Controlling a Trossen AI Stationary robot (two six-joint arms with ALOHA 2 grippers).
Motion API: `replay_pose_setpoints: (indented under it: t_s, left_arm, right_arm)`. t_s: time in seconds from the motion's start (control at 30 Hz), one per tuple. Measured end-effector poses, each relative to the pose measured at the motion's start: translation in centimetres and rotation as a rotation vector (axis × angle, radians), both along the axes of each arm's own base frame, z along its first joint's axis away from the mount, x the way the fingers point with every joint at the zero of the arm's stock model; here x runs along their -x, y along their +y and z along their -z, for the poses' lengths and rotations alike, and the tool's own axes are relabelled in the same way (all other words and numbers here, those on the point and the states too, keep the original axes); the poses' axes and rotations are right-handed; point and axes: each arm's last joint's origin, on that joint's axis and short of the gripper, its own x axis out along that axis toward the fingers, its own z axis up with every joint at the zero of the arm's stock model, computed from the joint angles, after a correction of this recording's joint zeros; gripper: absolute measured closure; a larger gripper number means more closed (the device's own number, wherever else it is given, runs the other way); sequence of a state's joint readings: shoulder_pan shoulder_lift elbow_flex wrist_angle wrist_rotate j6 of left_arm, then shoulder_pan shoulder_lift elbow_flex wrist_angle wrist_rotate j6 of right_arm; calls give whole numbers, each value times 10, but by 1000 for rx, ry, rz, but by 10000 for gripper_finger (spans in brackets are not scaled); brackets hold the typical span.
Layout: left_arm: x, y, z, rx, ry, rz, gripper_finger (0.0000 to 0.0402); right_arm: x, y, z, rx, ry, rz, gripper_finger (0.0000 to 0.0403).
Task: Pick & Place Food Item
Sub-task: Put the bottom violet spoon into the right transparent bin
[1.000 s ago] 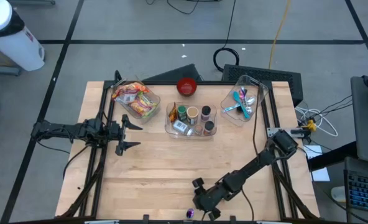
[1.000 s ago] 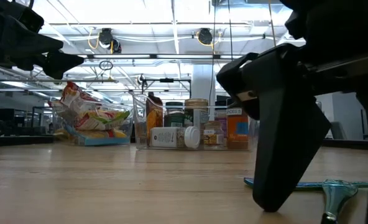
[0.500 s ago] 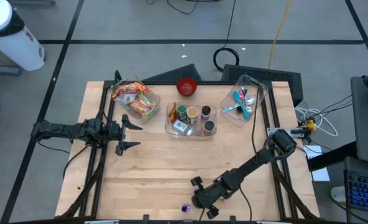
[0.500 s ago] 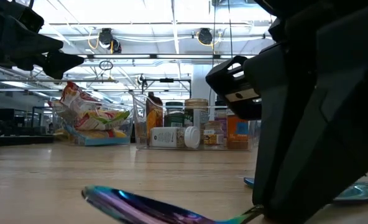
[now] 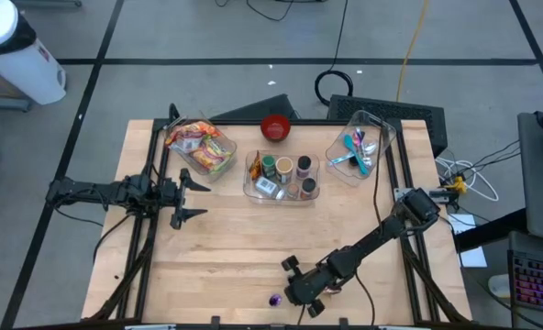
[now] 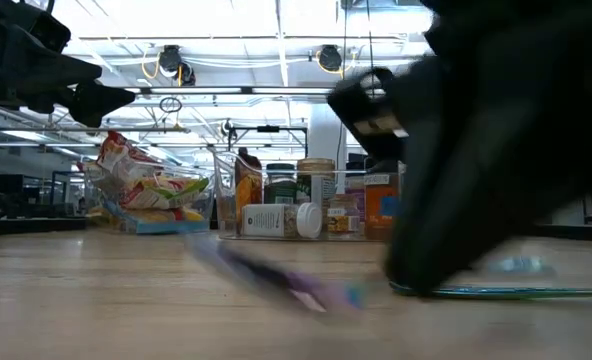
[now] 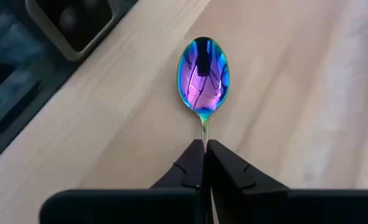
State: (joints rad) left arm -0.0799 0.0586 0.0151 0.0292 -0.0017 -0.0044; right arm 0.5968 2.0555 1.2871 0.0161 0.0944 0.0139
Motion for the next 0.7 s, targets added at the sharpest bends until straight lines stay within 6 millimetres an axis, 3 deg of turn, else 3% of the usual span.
replay_pose_setpoints:
  t_s: [0.37,0.7]
  left_arm:
    - [0,0,0,0,0,0,78]
    - [0,0,0,0,0,0,78]
  right_arm:
    - [5,1,-43,-127,-74,68,402]
    - [21,8,-74,-105,-189,113,402]
